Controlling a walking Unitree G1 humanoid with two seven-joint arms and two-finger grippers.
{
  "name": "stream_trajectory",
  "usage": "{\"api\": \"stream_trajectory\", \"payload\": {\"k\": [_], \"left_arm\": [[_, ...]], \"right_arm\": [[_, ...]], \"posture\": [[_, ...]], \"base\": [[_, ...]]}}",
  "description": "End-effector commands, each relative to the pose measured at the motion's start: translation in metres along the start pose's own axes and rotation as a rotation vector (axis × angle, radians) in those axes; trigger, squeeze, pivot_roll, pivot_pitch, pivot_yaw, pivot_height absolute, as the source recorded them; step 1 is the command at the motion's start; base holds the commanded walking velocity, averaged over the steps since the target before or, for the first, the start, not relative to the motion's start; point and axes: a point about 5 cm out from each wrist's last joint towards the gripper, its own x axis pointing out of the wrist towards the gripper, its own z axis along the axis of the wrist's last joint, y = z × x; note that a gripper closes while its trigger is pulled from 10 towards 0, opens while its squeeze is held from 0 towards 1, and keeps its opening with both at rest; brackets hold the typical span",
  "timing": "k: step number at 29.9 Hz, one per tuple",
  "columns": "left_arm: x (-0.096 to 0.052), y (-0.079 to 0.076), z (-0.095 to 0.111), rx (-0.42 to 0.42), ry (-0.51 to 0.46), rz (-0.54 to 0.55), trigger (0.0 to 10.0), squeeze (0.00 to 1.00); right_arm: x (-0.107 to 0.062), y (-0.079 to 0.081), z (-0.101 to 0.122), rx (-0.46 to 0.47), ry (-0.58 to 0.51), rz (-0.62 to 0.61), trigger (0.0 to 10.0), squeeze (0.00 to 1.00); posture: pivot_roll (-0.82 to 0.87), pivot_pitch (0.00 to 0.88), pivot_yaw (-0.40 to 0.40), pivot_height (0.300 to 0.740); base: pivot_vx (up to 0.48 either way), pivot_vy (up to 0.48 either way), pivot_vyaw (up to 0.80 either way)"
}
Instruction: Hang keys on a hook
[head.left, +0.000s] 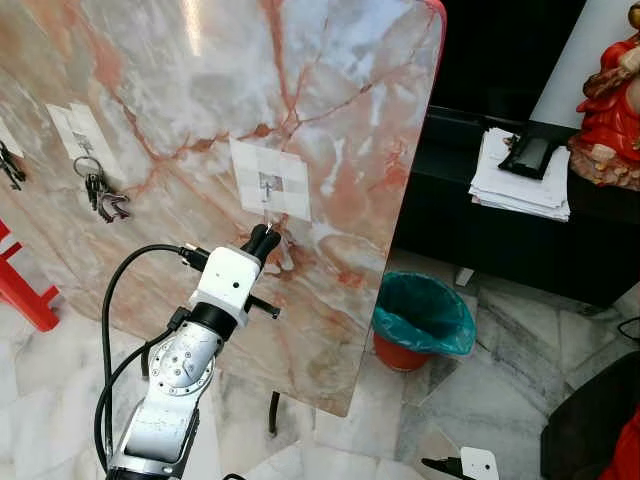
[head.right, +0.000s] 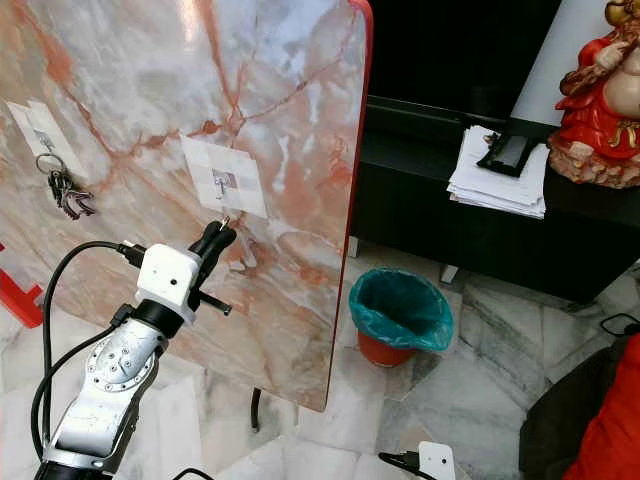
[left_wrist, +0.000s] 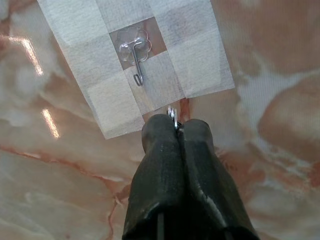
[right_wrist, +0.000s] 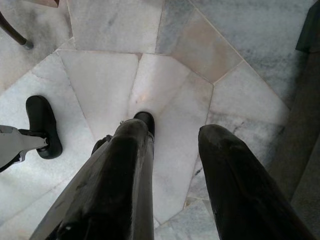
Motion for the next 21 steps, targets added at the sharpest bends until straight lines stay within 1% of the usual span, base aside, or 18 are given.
{"api": "stream_trajectory", "payload": {"k": [1,4,8,12,21], "left_arm": [[0.0024,0.0010,0.0100,0.018,-0.051,0.007,10.0,0.00],[0.0015,-0.0003,0.0107,0.018,-0.057,0.003,10.0,0.00],[-0.0017,-0.0048,0.0072,0.013,-0.041,-0.007,10.0,0.00],[-0.0021,-0.0073,0.0084,0.004,-0.046,-0.011,10.0,0.00],[-0.0003,-0.0066,0.0095,0.013,-0.055,-0.007,10.0,0.00]], "right_arm": [[-0.0001,0.0008,-0.0026,-0.004,0.012,0.000,10.0,0.00],[-0.0001,0.0002,-0.0024,-0.005,0.010,-0.001,10.0,0.00],[-0.0002,-0.0008,-0.0015,-0.007,0.005,0.001,10.0,0.00],[-0.0002,-0.0009,-0.0003,-0.047,-0.002,0.010,10.0,0.00],[-0.0002,0.0008,-0.0008,-0.052,-0.004,0.016,10.0,0.00]], "posture": [[0.15,0.100,-0.042,0.740],[0.15,0.099,-0.042,0.740],[0.15,0.101,-0.042,0.740],[0.15,0.100,-0.041,0.740],[0.15,0.101,-0.042,0.740]], "base": [[0.000,0.000,0.00],[0.000,0.000,0.00],[0.000,0.000,0.00],[0.000,0.000,0.00],[0.000,0.000,0.80]]}}
